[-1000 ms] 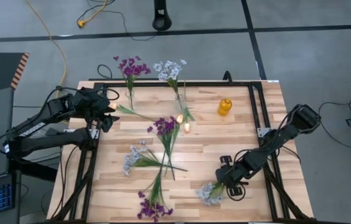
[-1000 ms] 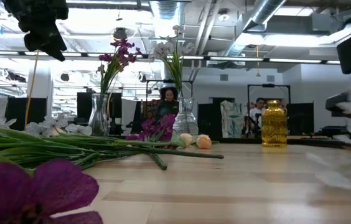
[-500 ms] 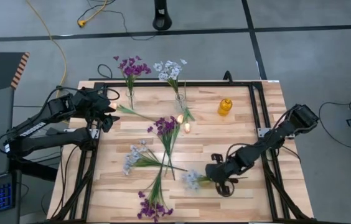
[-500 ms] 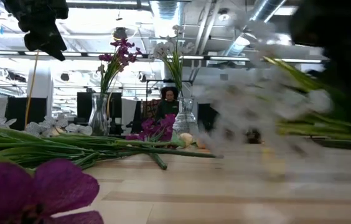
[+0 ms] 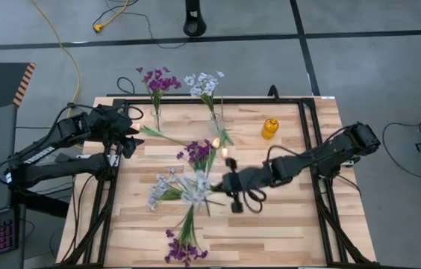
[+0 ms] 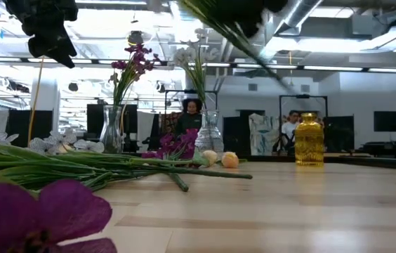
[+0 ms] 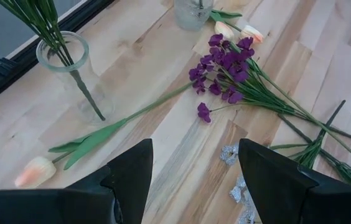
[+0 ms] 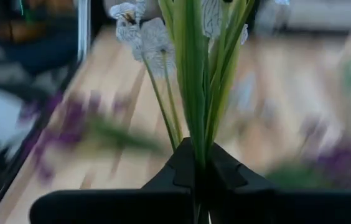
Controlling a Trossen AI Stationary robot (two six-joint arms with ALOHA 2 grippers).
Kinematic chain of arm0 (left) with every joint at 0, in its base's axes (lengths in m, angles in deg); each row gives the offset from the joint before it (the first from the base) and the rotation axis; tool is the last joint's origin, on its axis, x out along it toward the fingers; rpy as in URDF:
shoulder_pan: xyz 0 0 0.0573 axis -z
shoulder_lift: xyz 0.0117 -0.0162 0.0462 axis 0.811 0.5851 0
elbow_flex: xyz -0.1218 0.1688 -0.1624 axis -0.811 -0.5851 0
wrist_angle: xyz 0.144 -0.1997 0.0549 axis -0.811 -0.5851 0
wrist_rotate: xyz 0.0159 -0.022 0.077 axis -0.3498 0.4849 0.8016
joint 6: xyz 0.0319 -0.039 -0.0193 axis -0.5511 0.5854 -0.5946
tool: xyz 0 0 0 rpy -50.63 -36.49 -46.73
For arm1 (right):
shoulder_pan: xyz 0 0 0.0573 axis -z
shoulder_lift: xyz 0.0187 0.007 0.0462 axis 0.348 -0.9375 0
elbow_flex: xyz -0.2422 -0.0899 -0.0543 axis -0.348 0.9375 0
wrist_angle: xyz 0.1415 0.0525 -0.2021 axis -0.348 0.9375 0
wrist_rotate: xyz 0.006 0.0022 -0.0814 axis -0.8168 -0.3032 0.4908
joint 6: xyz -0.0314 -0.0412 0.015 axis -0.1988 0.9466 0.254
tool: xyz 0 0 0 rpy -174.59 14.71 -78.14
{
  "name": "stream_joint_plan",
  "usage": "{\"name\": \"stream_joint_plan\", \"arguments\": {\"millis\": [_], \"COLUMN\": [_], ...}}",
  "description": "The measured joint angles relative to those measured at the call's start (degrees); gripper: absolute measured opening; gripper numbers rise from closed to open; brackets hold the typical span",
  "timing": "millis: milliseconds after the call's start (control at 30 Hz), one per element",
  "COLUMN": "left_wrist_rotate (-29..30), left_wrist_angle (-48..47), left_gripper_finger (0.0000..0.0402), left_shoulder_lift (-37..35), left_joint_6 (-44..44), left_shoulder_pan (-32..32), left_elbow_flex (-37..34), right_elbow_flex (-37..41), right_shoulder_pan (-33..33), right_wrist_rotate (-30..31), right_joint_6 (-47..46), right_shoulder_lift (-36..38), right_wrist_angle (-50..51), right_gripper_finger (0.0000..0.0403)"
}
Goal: Sort flowers into vase by color
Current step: Put the right white flowers into the right transparent vase
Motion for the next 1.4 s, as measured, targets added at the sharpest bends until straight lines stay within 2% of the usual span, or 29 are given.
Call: {"name": "stream_joint_plan", "arguments": {"millis": [200, 467, 767, 867, 1000, 1167, 1400], "left_wrist_rotate": [0.0, 0.04, 0.04, 0.02, 0.02, 0.02, 0.02], "left_wrist_angle": [0.07, 1.17, 5.2, 5.27, 5.27, 5.29, 6.57], "left_gripper_finger": [0.0224, 0.0224, 0.0224, 0.0224, 0.0224, 0.0224, 0.0224], "left_shoulder_lift": [0.01, 0.01, 0.01, 0.01, 0.01, 0.01, 0.0], "left_joint_6": [-0.61, -2.73, -2.58, -2.5, -1.28, -0.76, -0.7], "left_shoulder_pan": [0.0, 0.0, 0.01, 0.0, 0.02, 0.0, 0.0], "left_elbow_flex": [0.0, 0.0, 0.0, 0.0, 0.0, 0.0, 0.0], "right_elbow_flex": [-0.15, -0.15, 0.58, 3.44, 10.59, 17.86, 21.09], "right_shoulder_pan": [6.28, 13.6, 21.47, 23.67, 27.06, 29.98, 32.42], "right_wrist_rotate": [0.02, 0.0, -0.02, -0.92, -8.24, -9.09, -9.11], "right_joint_6": [17.68, 32.88, 36.35, 36.04, 33.33, 30.52, 27.04], "right_shoulder_lift": [0.07, 0.11, 0.11, 0.11, 0.09, 0.09, -1.65], "right_wrist_angle": [-20.97, -34.27, -36.74, -42.7, -56.25, -71.04, -75.12], "right_gripper_finger": [0.0042, 0.0042, 0.0042, 0.0042, 0.0042, 0.0042, 0.0042]}}
